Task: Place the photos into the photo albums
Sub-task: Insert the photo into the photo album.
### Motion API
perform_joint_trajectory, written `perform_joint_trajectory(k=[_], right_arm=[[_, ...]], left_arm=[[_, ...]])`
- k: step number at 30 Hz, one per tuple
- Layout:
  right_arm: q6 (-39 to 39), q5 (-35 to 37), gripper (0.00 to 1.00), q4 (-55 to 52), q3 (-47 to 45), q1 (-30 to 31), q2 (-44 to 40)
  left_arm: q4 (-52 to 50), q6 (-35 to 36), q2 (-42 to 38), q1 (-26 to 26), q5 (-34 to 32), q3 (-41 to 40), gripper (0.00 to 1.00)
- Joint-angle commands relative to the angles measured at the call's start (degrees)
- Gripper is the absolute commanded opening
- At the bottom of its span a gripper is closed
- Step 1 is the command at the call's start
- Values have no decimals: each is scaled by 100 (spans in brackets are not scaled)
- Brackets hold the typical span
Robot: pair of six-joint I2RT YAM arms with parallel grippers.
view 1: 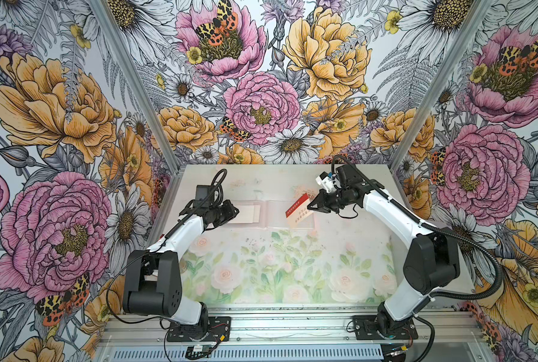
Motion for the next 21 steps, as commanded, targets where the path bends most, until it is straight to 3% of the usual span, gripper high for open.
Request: perform_joint_trajectory(k=[1, 21], right_arm=[[434, 358, 0, 719, 143, 192, 200], [1116, 874, 0, 2788, -305, 553, 786]], left_arm=[[-37, 167, -2, 153, 221, -15, 22], [-38, 95, 301, 347, 362, 73, 22]])
